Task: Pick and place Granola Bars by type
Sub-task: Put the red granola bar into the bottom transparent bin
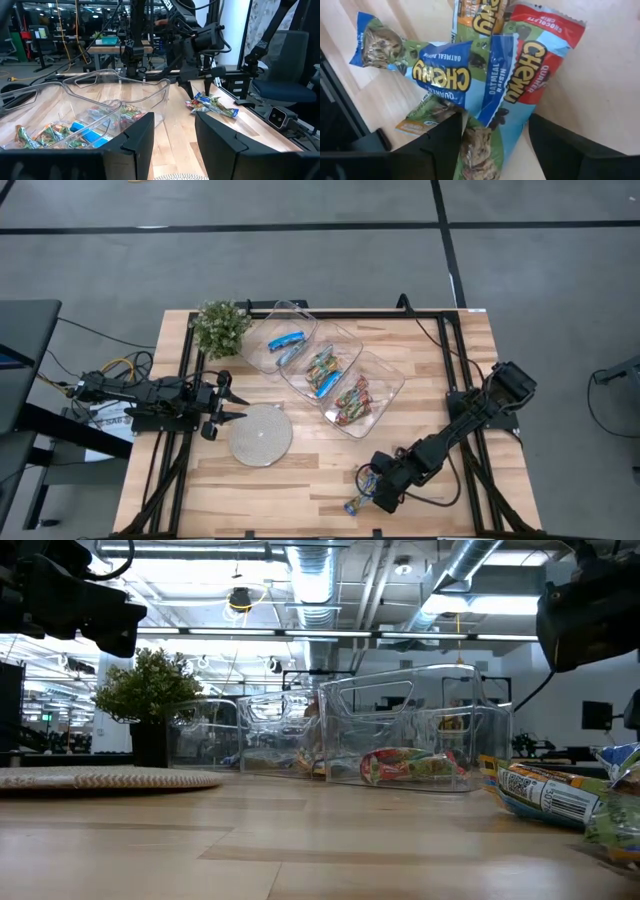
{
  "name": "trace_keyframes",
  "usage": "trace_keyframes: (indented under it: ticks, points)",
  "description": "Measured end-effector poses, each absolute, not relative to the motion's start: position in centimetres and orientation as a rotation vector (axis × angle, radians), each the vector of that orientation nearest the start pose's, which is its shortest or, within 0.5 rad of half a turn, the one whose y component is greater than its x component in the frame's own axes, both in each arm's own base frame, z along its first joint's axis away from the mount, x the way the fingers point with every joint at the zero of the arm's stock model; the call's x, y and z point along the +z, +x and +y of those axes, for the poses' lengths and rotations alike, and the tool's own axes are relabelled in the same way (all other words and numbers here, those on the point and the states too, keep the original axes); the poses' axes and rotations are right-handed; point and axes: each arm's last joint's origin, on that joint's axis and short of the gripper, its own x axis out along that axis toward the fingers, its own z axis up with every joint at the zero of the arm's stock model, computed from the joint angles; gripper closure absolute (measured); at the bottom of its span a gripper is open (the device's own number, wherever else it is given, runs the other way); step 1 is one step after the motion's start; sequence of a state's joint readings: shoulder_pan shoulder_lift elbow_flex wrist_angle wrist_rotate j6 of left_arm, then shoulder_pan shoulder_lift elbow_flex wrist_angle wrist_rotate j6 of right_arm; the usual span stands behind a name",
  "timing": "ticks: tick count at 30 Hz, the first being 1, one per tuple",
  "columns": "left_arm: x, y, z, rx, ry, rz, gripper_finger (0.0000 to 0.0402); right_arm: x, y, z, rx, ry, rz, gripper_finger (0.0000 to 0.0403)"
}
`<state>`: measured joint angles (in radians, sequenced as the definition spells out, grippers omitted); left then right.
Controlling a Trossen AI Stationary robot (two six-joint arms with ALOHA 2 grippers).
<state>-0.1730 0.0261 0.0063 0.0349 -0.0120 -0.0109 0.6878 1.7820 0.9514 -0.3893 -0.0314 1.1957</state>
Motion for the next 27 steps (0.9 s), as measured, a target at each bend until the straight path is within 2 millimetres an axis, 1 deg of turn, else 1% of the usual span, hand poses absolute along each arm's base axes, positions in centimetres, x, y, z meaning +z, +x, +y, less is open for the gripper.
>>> trace_keyframes:
  ticks: [3, 5, 13, 16, 20, 27]
  points:
    - [16.7, 9.7, -1.7, -0.161, -0.012, -0.014, 0.0264, 13.3, 24.8, 20.0, -0.171, 0.609, 1.33, 0.0199]
    - [16.7, 9.7, -1.7, -0.161, -0.013, -0.014, 0.0264, 13.4, 24.8, 19.8, -0.178, 0.608, 1.331, 0.0216]
    - [16.7, 9.7, -1.7, -0.161, -0.012, -0.014, 0.0264, 13.3, 24.6, 19.6, -0.217, 0.621, 1.347, 0.0315]
    - [16.7, 9.7, -1.7, -0.161, -0.012, -0.014, 0.0264, 13.4, 24.5, 19.6, -0.251, 0.665, 1.342, 0.034]
    - [16.7, 9.7, -1.7, -0.162, -0.012, -0.014, 0.0264, 14.2, 24.5, 19.4, -0.311, 0.728, 1.27, 0.0357]
    - [16.7, 9.7, -1.7, -0.162, -0.012, -0.014, 0.0264, 17.2, 24.1, 18.8, -0.338, 0.787, 1.127, 0.0369]
